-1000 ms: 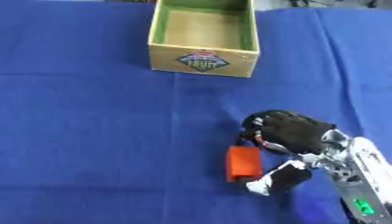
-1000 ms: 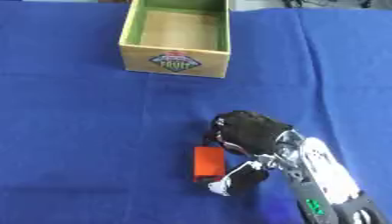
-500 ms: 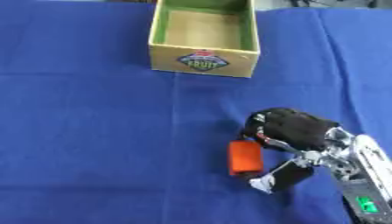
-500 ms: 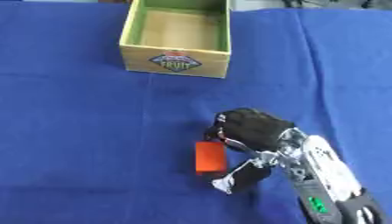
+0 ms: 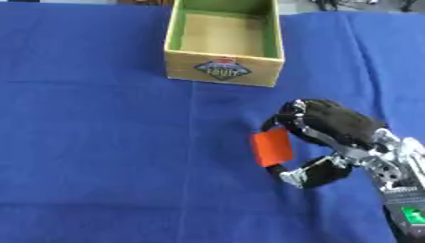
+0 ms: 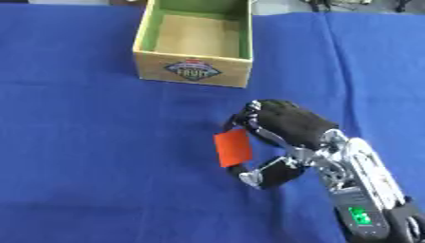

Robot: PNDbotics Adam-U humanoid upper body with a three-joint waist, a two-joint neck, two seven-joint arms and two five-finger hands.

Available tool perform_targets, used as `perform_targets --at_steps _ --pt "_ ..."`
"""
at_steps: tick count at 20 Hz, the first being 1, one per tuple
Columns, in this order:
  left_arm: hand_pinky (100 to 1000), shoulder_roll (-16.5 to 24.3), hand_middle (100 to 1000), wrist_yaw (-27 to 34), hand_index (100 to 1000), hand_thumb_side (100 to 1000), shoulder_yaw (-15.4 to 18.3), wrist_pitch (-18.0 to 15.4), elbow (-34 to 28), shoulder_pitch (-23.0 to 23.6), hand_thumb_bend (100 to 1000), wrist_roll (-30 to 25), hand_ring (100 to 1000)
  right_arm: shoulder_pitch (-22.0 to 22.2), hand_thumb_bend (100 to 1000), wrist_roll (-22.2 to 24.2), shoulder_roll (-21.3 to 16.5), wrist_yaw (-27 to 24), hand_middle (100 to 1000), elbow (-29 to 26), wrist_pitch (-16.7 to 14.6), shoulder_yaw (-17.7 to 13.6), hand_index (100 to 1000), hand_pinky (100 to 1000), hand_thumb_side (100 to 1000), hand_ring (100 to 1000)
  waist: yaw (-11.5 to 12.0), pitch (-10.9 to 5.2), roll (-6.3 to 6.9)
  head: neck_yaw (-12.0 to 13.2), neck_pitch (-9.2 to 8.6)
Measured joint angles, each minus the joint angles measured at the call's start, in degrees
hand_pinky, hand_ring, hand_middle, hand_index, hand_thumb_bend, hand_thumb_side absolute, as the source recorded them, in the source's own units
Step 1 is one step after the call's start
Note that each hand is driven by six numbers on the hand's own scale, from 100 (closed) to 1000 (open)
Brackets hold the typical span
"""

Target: Pick up objects on the table and place them in the box.

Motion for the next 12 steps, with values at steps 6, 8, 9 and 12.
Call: perform_targets --at_steps 6,8,9,12 --pt "244 0.0 418 0.1 733 1000 0.0 0.0 0.0 0.0 100 0.0 320 -1.2 100 -4.8 -6.4 -4.8 114 0.0 0.2 -3.8 166 630 158 669 0.4 -0.13 0.05 0.5 -1.58" --pt "243 0.0 418 0.1 733 1000 0.0 0.0 0.0 0.0 100 0.0 320 -1.3 100 -6.5 -8.8 -6.5 110 0.0 0.5 -4.4 165 635 153 672 0.8 -0.11 0.05 0.2 -2.38" --pt "242 0.0 418 0.1 733 1000 0.0 0.0 0.0 0.0 100 0.0 319 -1.5 100 -7.3 -10.0 -7.3 108 0.0 0.8 -4.6 164 634 154 670 1.1 -0.07 0.05 0.0 -2.76" --pt "241 0.0 418 0.1 733 1000 -0.2 -0.2 0.0 0.1 100 -0.2 318 -2.4 100 -9.8 -13.7 -9.8 104 0.0 2.4 -5.5 163 634 153 669 1.6 0.23 0.04 -1.2 -3.79"
